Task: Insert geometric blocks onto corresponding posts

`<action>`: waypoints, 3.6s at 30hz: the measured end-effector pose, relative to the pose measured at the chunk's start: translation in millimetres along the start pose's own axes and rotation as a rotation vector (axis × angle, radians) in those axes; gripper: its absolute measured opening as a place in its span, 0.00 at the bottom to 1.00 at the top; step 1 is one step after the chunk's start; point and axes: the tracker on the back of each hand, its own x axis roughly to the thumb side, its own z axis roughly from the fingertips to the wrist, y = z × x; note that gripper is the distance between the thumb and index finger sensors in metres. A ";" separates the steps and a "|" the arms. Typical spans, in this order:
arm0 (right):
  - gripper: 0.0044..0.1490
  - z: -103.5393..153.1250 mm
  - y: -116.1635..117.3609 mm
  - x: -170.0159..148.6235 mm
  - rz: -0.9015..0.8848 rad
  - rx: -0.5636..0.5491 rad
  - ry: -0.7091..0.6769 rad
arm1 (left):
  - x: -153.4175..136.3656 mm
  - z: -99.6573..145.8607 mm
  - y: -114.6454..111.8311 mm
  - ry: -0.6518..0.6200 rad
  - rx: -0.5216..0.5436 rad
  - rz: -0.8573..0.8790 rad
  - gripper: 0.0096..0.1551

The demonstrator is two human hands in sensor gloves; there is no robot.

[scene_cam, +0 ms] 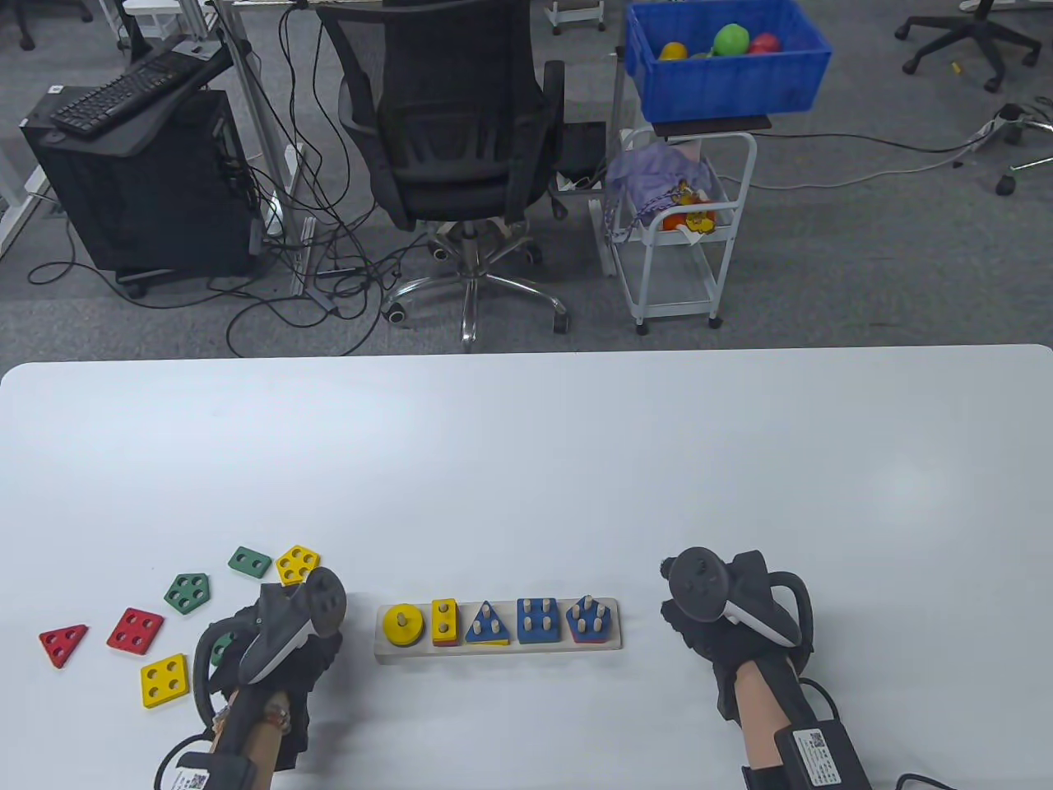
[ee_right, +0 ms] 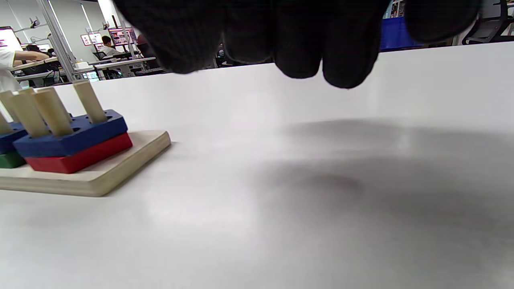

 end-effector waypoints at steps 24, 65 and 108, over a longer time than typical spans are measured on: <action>0.35 -0.8 1.1 -1.2 0.001 0.006 0.003 | 62.9 29.0 -1.2 -0.291 0.176 0.007 0.38; 0.35 -4.5 2.9 1.3 -0.021 0.031 -0.013 | -8.5 -91.7 -1.4 0.231 -0.115 -0.124 0.38; 0.48 25.6 -19.5 107.9 -0.427 -0.503 -0.373 | 144.4 11.6 46.4 -0.684 -0.359 1.028 0.36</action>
